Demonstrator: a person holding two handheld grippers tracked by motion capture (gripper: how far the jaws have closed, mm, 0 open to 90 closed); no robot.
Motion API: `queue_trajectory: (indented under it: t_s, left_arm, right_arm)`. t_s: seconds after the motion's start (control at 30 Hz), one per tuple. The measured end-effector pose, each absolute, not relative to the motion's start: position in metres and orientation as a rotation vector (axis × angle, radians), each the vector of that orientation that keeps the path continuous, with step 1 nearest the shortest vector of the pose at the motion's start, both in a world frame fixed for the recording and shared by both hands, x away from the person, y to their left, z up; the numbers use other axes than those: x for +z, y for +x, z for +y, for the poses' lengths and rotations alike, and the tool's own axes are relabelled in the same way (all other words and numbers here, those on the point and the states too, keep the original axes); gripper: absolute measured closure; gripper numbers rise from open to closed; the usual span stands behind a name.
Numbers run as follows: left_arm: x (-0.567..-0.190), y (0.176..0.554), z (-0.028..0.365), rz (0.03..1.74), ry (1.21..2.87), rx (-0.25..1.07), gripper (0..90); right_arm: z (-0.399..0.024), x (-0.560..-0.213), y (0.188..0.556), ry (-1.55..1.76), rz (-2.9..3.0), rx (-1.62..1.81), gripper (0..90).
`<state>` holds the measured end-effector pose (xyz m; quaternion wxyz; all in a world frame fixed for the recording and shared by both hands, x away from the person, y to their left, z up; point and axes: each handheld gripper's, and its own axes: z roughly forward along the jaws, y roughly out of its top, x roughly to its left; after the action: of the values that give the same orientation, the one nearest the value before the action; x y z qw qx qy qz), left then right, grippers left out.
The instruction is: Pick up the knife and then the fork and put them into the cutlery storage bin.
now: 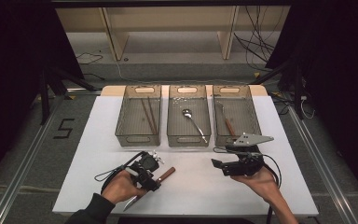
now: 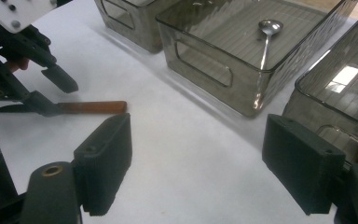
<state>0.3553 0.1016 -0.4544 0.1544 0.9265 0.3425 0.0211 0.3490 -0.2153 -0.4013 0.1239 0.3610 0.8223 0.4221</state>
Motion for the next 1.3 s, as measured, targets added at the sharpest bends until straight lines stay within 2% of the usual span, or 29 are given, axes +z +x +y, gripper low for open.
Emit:
queue_trajectory:
  t_s: [0.2, 0.77, 1.07, 1.3]
  left_arm:
    - [-0.458, 0.355, 0.095, 0.969, 2.695, 0.056, 61.0]
    - [-0.460, 0.357, 0.090, 0.959, 2.753, 0.085, 74.3]
    - [-0.460, 0.357, 0.089, 0.905, 2.781, 0.098, 76.3]
    - [-0.458, 0.357, 0.094, 0.885, 2.740, 0.086, 76.6]
  right_arm:
    - [-0.216, -0.402, 0.346, 1.045, 2.398, 1.237, 24.0]
    - [-0.214, -0.401, 0.342, 1.029, 2.405, 1.244, 24.3]
    - [-0.213, -0.401, 0.341, 1.025, 2.406, 1.247, 24.7]
    - [-0.211, -0.401, 0.340, 1.010, 2.408, 1.256, 24.9]
